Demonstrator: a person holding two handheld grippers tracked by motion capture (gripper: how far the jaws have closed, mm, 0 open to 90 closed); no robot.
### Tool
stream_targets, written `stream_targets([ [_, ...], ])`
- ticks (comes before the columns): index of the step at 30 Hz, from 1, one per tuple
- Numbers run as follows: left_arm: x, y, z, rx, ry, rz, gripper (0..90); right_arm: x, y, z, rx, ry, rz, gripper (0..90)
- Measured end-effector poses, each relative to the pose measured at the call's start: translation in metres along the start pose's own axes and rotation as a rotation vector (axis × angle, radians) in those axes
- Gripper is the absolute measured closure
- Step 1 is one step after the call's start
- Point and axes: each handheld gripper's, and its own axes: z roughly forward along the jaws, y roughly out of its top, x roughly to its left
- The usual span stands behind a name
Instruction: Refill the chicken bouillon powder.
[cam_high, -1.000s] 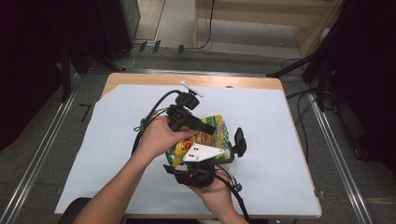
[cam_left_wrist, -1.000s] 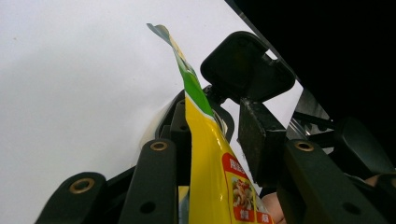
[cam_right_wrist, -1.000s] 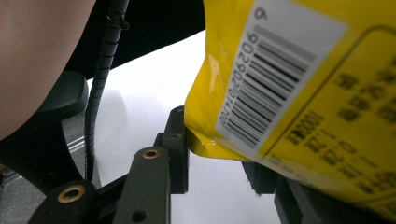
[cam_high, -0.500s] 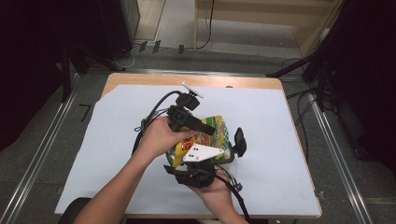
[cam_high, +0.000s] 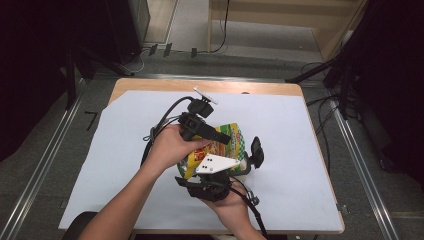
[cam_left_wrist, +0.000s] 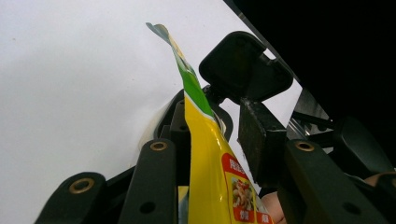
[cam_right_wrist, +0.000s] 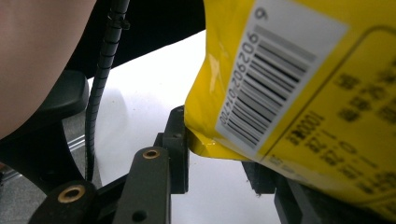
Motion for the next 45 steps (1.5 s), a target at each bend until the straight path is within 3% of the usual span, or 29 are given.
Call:
stream_targets([
  [12, 0.0046, -0.0005, 0.0056, 0.02, -0.004, -0.012, 68.8, -0.002, -0.0031, 0.0019, 0.008, 0.002, 0.012, 67.1],
  [38, -0.0038, 0.0018, -0.0002, 0.015, 0.024, 0.005, 68.1, 0.0009, 0.0012, 0.0012, -0.02, 0.011, 0.034, 67.2],
  [45, -0.0015, 0.003, 0.0019, 0.026, 0.014, -0.005, 67.9, -0.0003, 0.0011, 0.0013, -0.015, 0.018, 0.051, 67.2],
])
